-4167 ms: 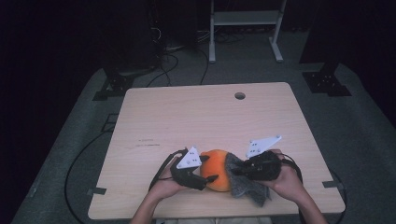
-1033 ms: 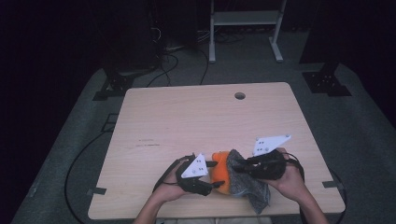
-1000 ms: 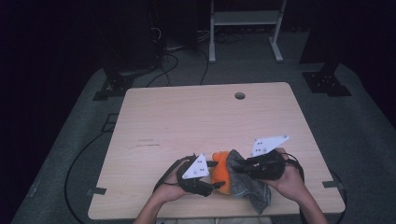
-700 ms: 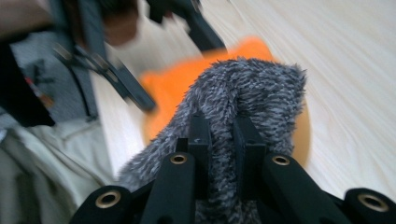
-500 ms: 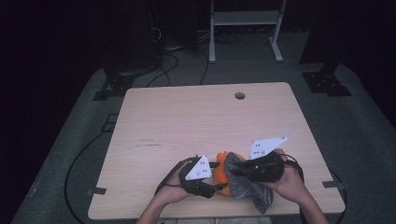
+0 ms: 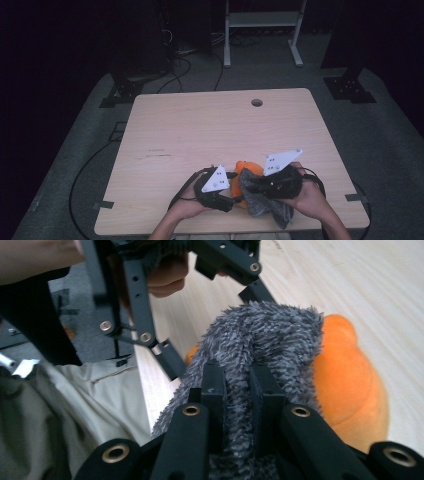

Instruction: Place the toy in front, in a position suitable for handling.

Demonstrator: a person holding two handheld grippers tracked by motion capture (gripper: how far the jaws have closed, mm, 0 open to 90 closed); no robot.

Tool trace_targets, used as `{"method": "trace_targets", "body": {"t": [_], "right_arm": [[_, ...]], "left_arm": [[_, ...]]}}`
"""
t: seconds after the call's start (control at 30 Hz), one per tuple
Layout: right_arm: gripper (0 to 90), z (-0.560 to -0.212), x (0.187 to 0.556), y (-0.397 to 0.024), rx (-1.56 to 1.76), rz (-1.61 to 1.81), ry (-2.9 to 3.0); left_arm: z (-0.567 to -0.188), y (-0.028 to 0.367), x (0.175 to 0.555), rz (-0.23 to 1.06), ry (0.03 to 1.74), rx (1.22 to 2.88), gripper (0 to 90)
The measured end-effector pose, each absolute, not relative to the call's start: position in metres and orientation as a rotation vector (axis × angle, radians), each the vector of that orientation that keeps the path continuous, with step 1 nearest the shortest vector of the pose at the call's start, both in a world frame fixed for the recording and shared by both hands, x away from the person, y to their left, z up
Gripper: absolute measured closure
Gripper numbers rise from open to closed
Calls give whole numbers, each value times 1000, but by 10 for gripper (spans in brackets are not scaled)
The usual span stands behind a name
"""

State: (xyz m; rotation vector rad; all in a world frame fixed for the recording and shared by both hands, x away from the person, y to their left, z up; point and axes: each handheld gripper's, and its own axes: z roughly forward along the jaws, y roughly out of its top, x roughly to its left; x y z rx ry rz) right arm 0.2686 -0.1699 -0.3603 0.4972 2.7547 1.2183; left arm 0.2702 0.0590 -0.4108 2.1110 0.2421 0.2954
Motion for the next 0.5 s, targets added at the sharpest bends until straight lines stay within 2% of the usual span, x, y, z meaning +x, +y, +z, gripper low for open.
{"method": "trace_targets", "body": {"t": [0.27,0.37,0.5], "right_arm": [[789,-368,278,-181,571,1183,2785],[790,-373,279,-180,578,1216,2780],[792,-373,280,-180,572,1253,2775]], "left_arm": [[-415,69,280,248,333,2082,323],[-412,70,282,211,344,2036,257],[-415,69,281,252,334,2073,298]]}}
